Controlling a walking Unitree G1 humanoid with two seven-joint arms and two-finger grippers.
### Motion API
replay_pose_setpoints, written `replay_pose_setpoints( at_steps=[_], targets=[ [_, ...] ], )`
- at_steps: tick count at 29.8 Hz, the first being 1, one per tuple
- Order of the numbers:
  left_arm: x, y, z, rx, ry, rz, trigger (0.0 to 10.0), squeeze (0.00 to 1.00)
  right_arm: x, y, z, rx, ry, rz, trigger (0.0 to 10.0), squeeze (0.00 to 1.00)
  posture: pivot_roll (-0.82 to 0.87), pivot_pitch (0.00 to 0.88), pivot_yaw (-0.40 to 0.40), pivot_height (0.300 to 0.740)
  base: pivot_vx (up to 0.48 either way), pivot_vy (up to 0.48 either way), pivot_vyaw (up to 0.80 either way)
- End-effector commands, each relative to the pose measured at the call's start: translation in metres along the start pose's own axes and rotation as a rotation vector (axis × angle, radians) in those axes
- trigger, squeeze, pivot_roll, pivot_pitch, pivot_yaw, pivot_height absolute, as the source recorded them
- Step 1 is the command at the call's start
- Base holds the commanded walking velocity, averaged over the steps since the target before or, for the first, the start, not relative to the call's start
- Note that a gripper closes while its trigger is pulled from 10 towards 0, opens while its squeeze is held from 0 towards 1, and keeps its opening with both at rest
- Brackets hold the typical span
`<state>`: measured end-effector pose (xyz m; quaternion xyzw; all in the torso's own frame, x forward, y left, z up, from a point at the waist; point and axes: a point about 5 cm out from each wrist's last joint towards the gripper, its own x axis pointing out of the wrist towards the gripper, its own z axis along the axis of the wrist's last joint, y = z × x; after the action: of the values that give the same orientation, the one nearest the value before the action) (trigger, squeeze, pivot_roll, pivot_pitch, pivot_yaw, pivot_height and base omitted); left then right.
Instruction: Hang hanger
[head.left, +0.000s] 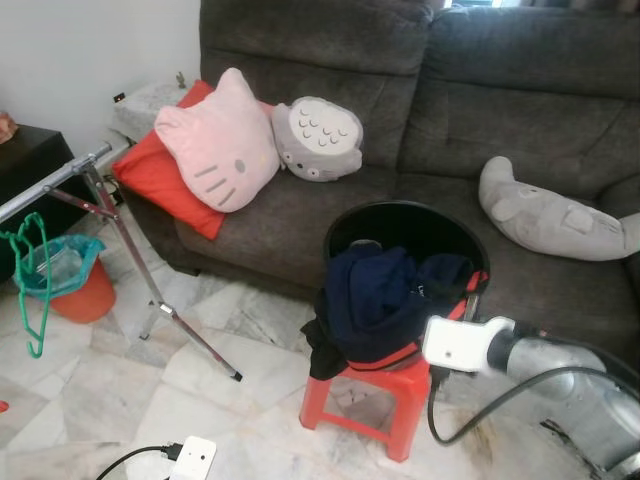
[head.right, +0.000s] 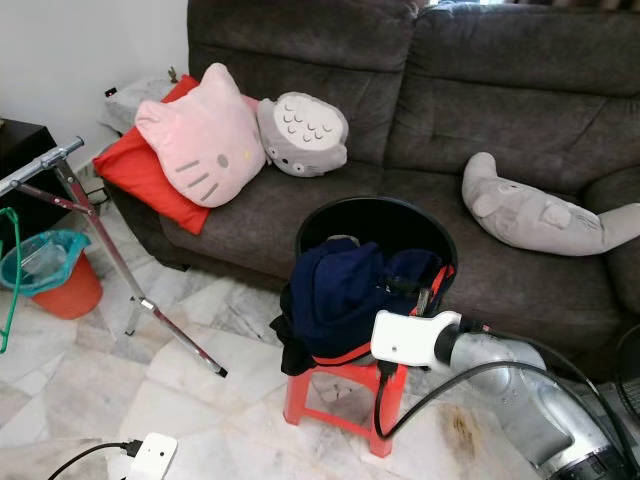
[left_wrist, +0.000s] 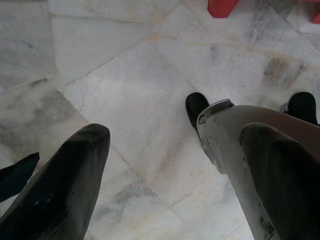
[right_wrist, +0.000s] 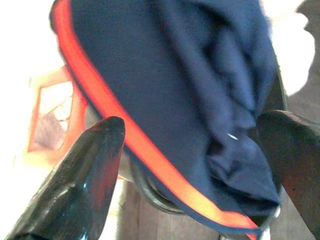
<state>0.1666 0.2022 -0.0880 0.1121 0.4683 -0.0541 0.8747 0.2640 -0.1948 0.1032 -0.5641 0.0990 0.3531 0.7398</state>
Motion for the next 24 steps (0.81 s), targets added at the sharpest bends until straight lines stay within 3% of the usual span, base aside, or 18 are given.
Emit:
replay_pose_setpoints(
  at_steps=[1, 11, 17, 24],
  targets=[
    [-0.002, 0.006, -0.007, 0.002, 0.029, 0.013, 10.0, 0.0, 0.003, 0.007, -0.006, -0.053, 0.034, 0.02, 10.0, 0.0, -0.01, 0.0, 0.015, 0.74, 0.0, 0.0, 0.0],
    [-0.002, 0.006, -0.008, 0.0, 0.029, 0.016, 10.0, 0.0, 0.013, 0.011, -0.021, -0.091, 0.137, -0.041, 10.0, 0.0, -0.01, 0.0, 0.012, 0.74, 0.0, 0.0, 0.0],
    [-0.003, 0.007, -0.009, -0.005, 0.029, 0.019, 10.0, 0.0, 0.016, -0.004, -0.033, -0.011, 0.25, -0.225, 10.0, 0.0, 0.0, 0.0, 0.013, 0.74, 0.0, 0.0, 0.0],
    [-0.003, 0.008, -0.011, -0.005, 0.031, 0.022, 10.0, 0.0, 0.015, -0.01, -0.042, -0.034, 0.308, -0.301, 10.0, 0.0, 0.0, 0.0, 0.011, 0.74, 0.0, 0.0, 0.0]
  ],
)
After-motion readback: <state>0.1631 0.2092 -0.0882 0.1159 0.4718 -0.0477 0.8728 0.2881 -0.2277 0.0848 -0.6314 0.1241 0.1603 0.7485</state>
